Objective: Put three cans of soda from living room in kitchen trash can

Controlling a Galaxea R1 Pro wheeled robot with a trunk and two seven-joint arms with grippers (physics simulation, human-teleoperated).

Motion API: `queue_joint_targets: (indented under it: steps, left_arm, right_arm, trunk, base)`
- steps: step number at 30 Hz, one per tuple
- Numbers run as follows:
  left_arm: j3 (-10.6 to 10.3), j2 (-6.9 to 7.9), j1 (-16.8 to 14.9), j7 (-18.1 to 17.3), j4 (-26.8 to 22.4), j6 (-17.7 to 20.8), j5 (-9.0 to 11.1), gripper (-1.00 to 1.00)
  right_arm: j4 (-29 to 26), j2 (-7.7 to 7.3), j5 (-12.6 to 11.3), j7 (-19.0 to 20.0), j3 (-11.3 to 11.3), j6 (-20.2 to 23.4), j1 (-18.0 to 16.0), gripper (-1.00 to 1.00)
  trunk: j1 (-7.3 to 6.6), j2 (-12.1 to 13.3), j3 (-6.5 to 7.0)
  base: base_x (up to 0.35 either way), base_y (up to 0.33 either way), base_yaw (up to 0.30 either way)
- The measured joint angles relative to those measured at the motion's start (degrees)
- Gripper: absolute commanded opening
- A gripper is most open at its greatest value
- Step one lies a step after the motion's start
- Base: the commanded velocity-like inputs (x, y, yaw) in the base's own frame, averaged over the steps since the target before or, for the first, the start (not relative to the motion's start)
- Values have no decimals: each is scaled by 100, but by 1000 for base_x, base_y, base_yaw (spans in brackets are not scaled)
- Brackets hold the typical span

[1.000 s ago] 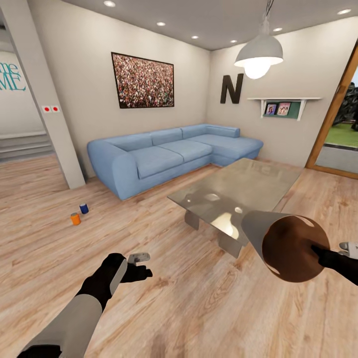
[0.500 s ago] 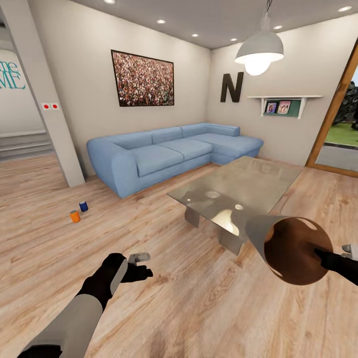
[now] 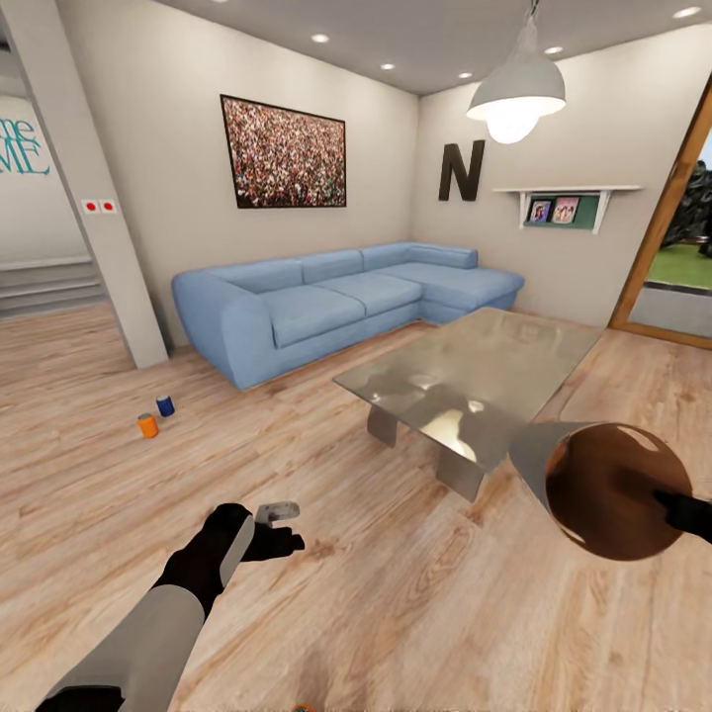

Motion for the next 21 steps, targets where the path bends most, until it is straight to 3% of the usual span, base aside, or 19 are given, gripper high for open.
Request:
queue_joint_targets:
  steps: [3,9,21]
  left_arm:
    - [0,0,0,2,2,-20,-5,100]
    - [0,-1,0,3,4,-39,-16,100]
    - [0,6,8,2,-9,-45,4,100]
  right_arm:
    - [37,-64,101,-13,-104,-26,-10,-100]
    - [71,-116,76,1,-173,-2,-17,-100]
    - [47,-69,79,32,-45,7,-12,-100]
  trunk:
    - [66,-120,-54]
    - [198,-361,-162]
    - [198,-362,-162]
  base:
    - [0,0,0]
    - [0,0,0]
    - [0,0,0]
